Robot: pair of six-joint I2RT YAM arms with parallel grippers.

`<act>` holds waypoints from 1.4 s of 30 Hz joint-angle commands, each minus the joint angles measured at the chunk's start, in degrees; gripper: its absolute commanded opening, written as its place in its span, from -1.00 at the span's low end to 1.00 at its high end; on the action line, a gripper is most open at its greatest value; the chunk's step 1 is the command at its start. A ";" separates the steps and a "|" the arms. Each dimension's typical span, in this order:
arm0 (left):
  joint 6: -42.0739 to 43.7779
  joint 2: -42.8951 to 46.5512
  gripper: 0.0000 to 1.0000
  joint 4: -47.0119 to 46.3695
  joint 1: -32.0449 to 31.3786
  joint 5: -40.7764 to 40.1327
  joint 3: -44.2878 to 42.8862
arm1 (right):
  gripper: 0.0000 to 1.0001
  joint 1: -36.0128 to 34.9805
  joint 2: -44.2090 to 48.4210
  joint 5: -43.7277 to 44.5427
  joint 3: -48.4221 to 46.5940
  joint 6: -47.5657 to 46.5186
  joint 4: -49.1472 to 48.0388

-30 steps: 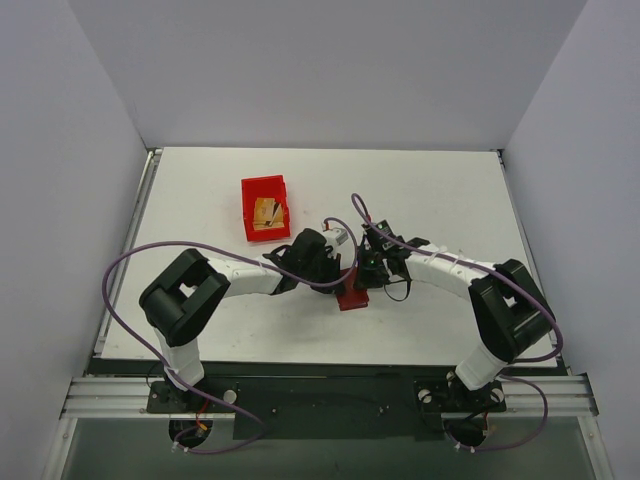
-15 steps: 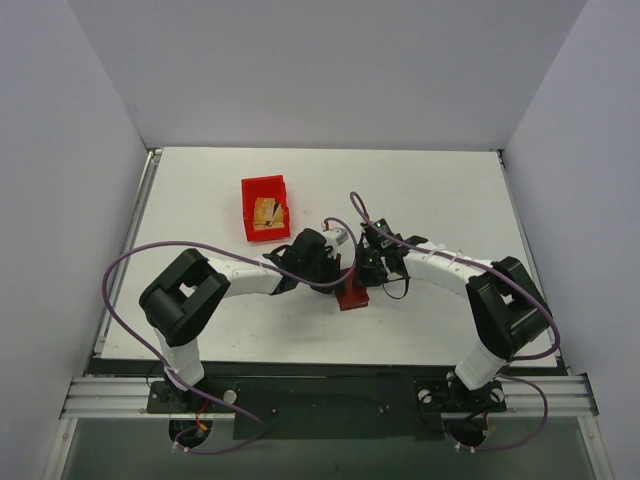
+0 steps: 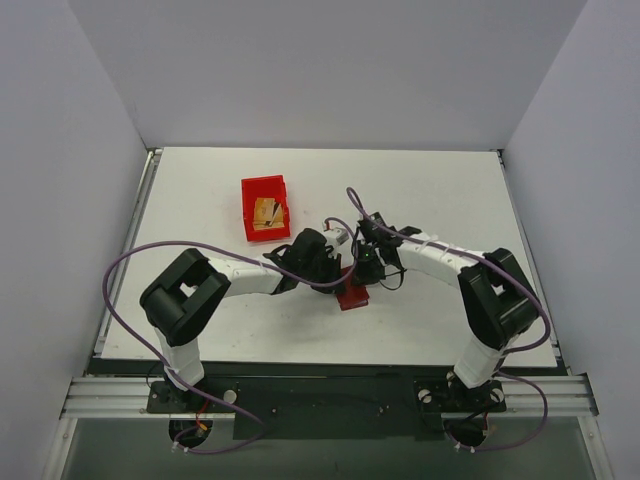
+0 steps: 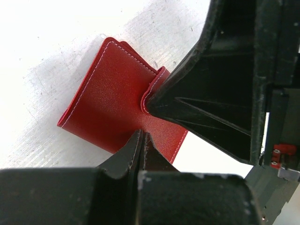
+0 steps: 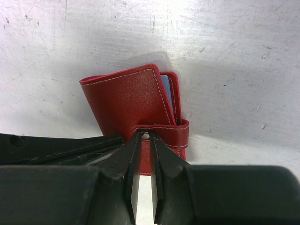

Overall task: Put the credit cards into the card holder
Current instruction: Close the card holder at the center of the board.

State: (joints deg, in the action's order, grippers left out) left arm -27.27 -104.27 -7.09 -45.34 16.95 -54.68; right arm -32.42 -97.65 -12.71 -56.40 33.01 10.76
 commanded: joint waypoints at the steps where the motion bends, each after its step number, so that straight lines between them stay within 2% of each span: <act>1: 1.08 -0.67 -1.00 -0.64 -0.36 1.33 -1.93 | -0.82 0.43 -2.63 1.55 -3.00 0.38 5.22; 18: 1.34 -0.93 -1.00 -0.82 -0.27 1.42 -1.92 | -0.96 -0.53 -10.63 4.53 -9.08 -1.46 15.42; 37: 1.25 -0.23 -1.00 -1.26 -0.27 1.16 -0.87 | -1.00 -1.76 -16.17 6.65 -7.41 -0.06 13.67; 42: 1.43 0.03 -1.00 -1.34 -0.27 0.98 -0.78 | -1.00 -0.98 -12.33 3.76 -4.87 0.29 9.29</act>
State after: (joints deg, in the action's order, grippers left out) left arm -26.72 -104.51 -7.11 -45.32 17.19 -54.81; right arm -33.30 -106.19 -12.08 -67.81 32.95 23.38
